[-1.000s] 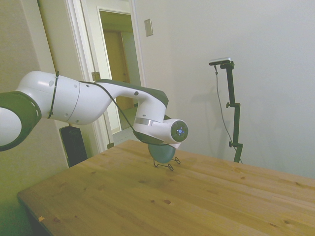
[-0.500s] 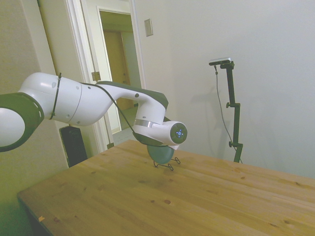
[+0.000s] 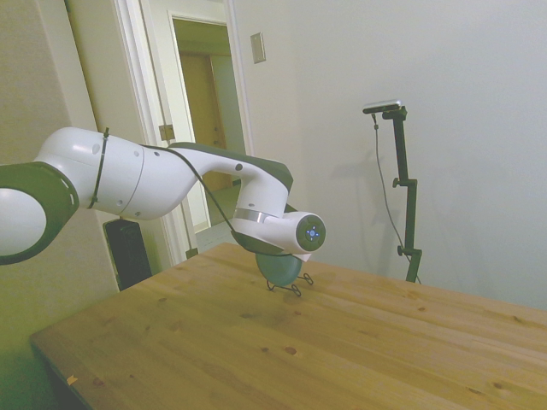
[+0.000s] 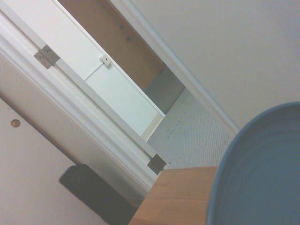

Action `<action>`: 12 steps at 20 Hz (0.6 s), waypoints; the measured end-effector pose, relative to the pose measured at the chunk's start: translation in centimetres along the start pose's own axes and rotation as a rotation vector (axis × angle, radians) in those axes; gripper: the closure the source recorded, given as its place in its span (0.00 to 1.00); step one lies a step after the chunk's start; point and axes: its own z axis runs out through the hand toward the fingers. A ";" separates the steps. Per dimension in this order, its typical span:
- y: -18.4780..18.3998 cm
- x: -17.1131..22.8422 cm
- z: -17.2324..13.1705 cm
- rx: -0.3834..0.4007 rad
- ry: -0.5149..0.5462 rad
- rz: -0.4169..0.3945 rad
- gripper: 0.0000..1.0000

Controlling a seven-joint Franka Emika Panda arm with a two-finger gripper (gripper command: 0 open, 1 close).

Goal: Load the plate

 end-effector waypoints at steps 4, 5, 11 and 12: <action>0.3 0.0 0.1 -0.001 -0.001 0.004 1.00; 0.4 0.1 0.1 -0.001 -0.001 0.005 1.00; 0.6 0.1 0.1 0.002 0.003 0.011 1.00; 0.6 0.2 0.1 0.002 0.003 0.012 1.00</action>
